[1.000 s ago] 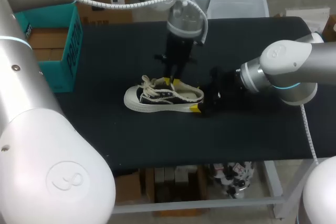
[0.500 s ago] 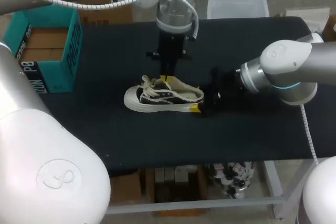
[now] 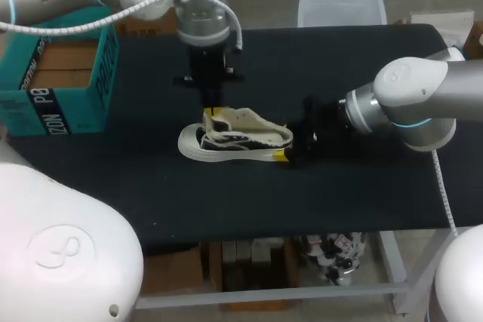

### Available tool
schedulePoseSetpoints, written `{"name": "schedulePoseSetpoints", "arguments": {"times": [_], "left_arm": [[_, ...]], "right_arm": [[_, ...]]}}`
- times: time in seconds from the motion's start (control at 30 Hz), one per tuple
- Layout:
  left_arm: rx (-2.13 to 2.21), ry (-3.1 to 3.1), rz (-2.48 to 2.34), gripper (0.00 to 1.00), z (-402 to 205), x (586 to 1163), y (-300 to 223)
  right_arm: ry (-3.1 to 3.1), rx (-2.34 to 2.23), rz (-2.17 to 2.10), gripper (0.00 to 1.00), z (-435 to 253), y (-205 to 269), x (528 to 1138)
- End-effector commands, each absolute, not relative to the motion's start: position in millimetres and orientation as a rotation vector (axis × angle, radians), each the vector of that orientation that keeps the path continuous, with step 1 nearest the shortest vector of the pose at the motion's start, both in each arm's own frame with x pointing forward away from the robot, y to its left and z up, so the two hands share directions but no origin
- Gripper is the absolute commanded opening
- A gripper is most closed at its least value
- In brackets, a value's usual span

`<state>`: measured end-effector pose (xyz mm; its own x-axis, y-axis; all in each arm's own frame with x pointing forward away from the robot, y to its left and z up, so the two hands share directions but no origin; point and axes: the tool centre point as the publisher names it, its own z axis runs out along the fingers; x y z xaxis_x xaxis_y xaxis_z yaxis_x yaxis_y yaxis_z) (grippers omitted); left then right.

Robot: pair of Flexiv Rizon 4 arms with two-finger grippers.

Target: Open the shoe tongue, take the insole out of the shoe, put the insole back into the shoe, and pack the shoe into the shoebox

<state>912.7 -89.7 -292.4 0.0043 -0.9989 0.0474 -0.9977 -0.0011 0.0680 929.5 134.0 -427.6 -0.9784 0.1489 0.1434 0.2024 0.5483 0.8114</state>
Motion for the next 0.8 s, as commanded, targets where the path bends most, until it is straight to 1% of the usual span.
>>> {"name": "schedulePoseSetpoints", "arguments": {"times": [0.03,0.43,0.67,0.7,0.73,0.77,0.8], "left_arm": [[2.071,-2.057,0.314,0.0,-285.3,897.1,-53.2],[1.971,-1.969,0.427,0.0,-293.9,900.8,-15.7],[1.891,-2.028,0.395,0.0,-289.2,911.4,-26.2],[1.875,-2.049,0.388,0.09,-286.4,912.3,-29.3],[1.857,-2.083,0.376,0.42,-282.7,913.5,-34.4],[1.843,-2.1,0.364,0.82,-280.2,914.4,-39.0],[1.848,-2.116,0.352,1.0,-277.6,915.6,-43.9]], "right_arm": [[-2.711,-0.306,-1.435,0.0,-433.7,132.9,929.7],[-2.711,-0.306,-1.435,0.0,-433.7,132.9,929.7],[-2.711,-0.306,-1.435,0.0,-433.7,132.9,929.7],[-2.711,-0.306,-1.435,0.0,-433.7,132.9,929.7],[-2.711,-0.306,-1.435,0.0,-433.7,132.9,929.7],[-2.711,-0.306,-1.435,0.0,-433.7,132.9,929.7],[-2.711,-0.306,-1.435,0.0,-433.7,132.9,929.7]]}}
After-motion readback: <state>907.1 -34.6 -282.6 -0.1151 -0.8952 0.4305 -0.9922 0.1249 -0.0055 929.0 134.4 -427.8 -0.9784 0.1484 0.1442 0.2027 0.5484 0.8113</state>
